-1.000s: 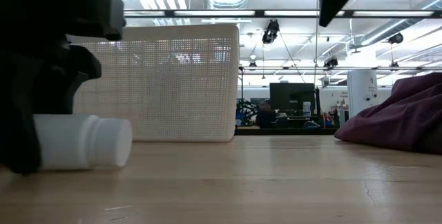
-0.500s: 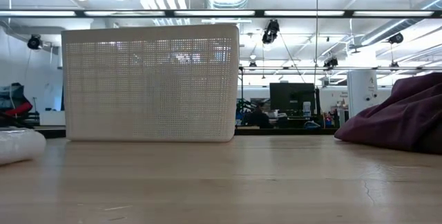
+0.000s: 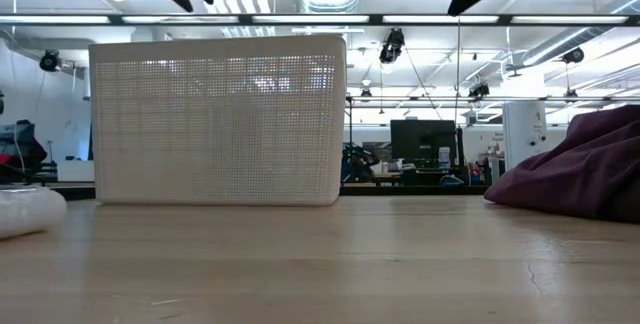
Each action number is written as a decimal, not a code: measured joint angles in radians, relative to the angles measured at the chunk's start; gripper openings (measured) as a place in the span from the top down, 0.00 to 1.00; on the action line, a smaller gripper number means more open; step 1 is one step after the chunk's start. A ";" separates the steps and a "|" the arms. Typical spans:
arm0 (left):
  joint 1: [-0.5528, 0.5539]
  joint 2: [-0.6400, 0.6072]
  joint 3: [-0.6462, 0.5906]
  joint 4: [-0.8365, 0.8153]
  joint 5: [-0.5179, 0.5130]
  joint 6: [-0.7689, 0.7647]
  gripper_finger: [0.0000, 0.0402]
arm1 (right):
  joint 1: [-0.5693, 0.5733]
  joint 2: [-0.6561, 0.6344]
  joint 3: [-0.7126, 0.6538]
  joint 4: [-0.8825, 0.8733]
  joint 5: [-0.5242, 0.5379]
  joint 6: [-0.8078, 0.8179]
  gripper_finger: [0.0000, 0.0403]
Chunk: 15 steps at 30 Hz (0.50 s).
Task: Pick & place medical supplies in basket/bin
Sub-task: Put the white pill bottle into the white bin, then put the rolled gauze into the white bin
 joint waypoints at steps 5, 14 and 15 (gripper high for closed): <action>-0.049 -0.004 0.075 -0.040 0.131 0.006 0.29 | 0.000 0.015 0.008 0.007 -0.008 -0.008 0.18; -0.637 0.137 -0.020 -0.266 0.146 -0.715 0.38 | -0.004 0.002 0.007 0.010 -0.008 -0.016 0.18; -0.689 0.166 -0.042 -0.280 0.183 -0.822 0.39 | -0.004 0.002 0.005 0.010 -0.008 -0.024 0.18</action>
